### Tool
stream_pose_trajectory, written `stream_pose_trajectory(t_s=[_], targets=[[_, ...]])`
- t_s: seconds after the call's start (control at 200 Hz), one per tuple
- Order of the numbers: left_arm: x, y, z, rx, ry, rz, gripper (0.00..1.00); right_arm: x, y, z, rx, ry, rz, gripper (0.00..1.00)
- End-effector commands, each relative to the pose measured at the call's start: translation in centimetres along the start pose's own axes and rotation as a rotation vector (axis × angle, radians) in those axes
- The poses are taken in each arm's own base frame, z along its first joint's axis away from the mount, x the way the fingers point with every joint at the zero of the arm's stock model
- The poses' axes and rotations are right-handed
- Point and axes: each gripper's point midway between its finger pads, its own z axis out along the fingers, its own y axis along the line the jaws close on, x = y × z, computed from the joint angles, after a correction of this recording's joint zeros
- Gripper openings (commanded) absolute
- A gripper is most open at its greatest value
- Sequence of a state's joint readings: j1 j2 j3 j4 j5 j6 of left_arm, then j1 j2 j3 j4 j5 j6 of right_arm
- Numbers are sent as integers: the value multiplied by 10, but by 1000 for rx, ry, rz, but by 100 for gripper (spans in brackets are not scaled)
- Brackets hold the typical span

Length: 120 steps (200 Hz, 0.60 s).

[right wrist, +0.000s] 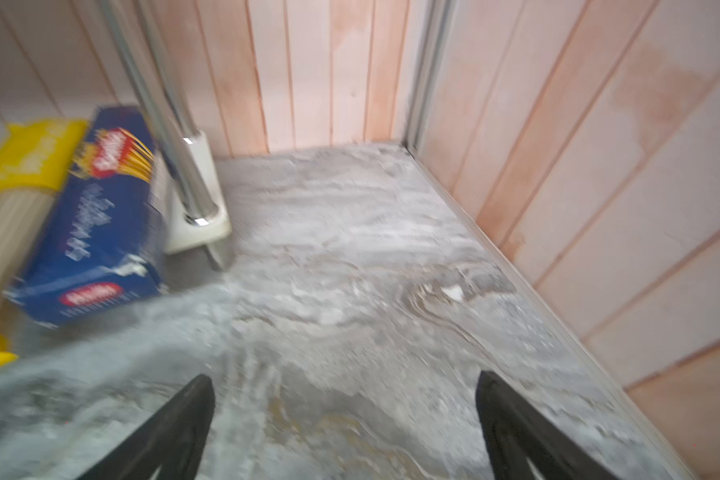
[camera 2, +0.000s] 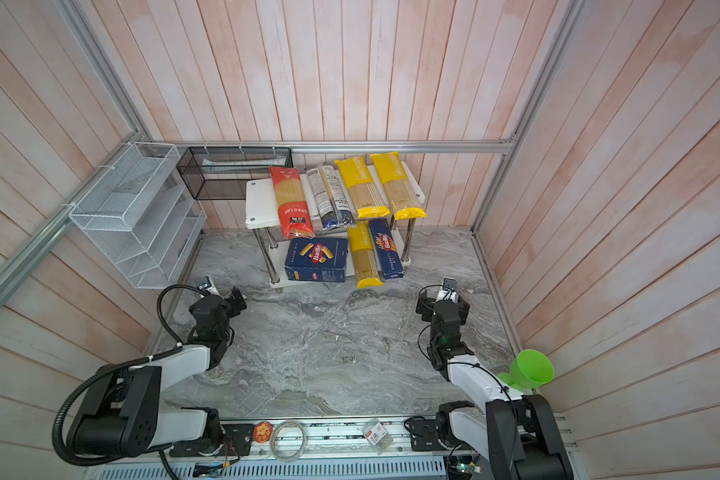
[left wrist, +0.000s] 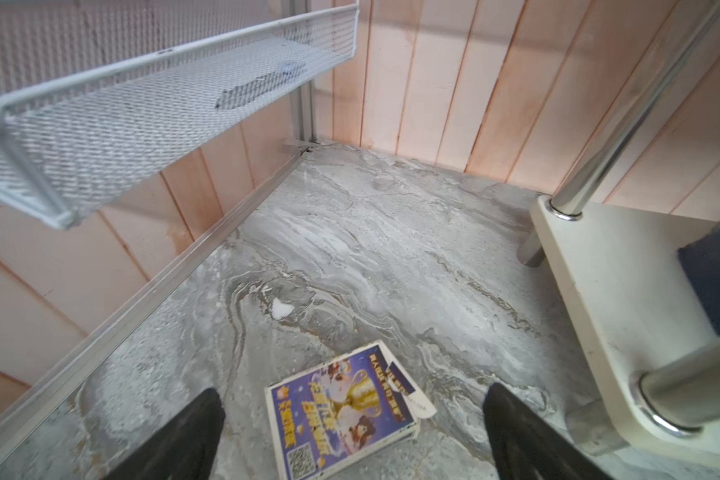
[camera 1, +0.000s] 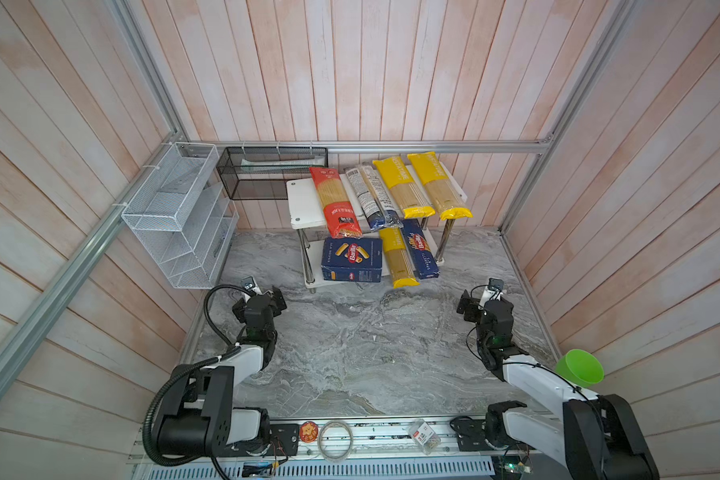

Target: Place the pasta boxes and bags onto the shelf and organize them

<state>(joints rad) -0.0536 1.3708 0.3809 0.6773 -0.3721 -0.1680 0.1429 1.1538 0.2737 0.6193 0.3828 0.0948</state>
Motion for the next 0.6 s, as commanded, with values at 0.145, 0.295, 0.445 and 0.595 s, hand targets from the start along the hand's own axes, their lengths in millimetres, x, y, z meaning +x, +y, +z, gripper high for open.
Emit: stream_pose_trajectory(t_s=[0.145,0.295,0.445,0.595], targets=[[-9,-25,-18,257,-192,76,100,-30,-6,7,-39,-280,9,98],[0,-32,1,299,-138,82,100,-14,-10,26,-49,-246,44,98],[1,-33,0,303,-140,88,100,-13,-11,29,-53,-230,55,98],[3,-33,1,302,-131,87,100,-9,-9,34,-58,-179,42,98]])
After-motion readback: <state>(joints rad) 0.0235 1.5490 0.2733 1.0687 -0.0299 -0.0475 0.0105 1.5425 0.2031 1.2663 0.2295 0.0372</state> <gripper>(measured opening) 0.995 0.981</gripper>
